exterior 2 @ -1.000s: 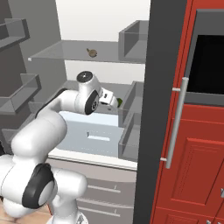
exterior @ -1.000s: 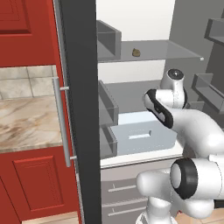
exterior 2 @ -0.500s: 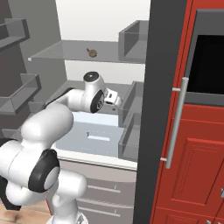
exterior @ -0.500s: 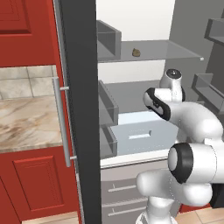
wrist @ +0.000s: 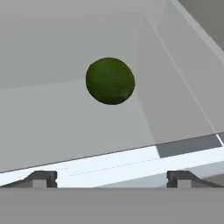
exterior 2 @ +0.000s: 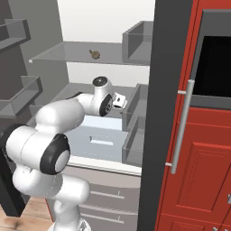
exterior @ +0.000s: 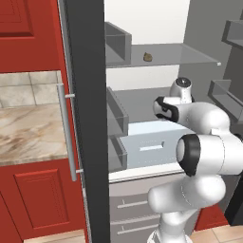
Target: Grab the garlic and lime from the fridge, place them in the blender, close the lid, and turn on the blender to create a marinade.
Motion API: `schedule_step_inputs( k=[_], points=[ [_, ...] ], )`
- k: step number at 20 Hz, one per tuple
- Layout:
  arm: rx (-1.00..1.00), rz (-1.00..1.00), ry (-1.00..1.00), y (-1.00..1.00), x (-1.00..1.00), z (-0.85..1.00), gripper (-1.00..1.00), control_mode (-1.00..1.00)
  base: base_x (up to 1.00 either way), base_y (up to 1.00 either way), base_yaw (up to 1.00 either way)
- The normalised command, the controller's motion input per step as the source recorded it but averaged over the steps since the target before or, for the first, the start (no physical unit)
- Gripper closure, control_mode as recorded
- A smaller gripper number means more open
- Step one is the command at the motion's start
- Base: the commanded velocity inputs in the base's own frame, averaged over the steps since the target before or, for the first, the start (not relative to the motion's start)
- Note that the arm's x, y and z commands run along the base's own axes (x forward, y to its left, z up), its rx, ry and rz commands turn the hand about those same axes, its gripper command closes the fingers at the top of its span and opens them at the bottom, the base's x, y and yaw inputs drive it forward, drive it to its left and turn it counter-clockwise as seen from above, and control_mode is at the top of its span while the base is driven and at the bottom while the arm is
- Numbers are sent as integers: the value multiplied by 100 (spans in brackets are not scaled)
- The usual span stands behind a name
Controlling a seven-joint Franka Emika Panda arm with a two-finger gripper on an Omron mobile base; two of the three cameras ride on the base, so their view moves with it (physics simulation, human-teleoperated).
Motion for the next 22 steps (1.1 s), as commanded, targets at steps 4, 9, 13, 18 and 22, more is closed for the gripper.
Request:
schedule_step_inputs(
  k=[4,9,13,18,22],
  points=[
    [0,0,0,-12,45,-17,-100,-100,0,0,0],
    [0,0,0,-8,47,-10,-100,-100,0,0,0],
    [0,0,0,-3,36,-16,-100,-100,0,0,0],
    [0,0,0,0,34,-24,-100,-100,0,0,0],
    [0,0,0,0,44,-23,-100,-100,0,0,0]
  ],
)
